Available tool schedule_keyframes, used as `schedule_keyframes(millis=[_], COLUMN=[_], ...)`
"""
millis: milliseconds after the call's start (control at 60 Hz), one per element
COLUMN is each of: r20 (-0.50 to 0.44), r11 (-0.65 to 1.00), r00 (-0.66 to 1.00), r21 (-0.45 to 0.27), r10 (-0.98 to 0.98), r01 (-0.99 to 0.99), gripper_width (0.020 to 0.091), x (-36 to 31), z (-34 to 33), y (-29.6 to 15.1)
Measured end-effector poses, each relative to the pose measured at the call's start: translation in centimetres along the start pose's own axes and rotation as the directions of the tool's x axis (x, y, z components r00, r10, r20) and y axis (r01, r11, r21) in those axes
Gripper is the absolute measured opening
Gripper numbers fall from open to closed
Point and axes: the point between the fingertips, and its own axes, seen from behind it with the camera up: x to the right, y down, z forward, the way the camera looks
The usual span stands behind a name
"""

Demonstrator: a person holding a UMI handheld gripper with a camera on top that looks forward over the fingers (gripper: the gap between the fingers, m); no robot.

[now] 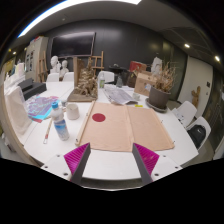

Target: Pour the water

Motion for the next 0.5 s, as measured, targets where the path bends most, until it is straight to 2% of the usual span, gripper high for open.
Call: schedule_keyframes(millis=[183, 300, 383, 500], r20=[0.047, 0.111, 0.158, 0.176], r11=[1.0, 1.0, 0.999, 0.997], r00=[0.999, 0.994, 0.987, 0.984], r21=[-0.003, 0.011, 0.026, 0.064], r10=[-0.011, 0.019, 0.038, 0.04], r01=[0.011, -0.02, -0.043, -0.052], gripper_width=[0.0857, 0.0856, 0.0859, 0.0858], x=[-2.2, -4.6, -6.7, -8.0], z=[-0.9, -0.6, 0.5, 4.1], y=[0.2, -0.1, -0.5, -1.0])
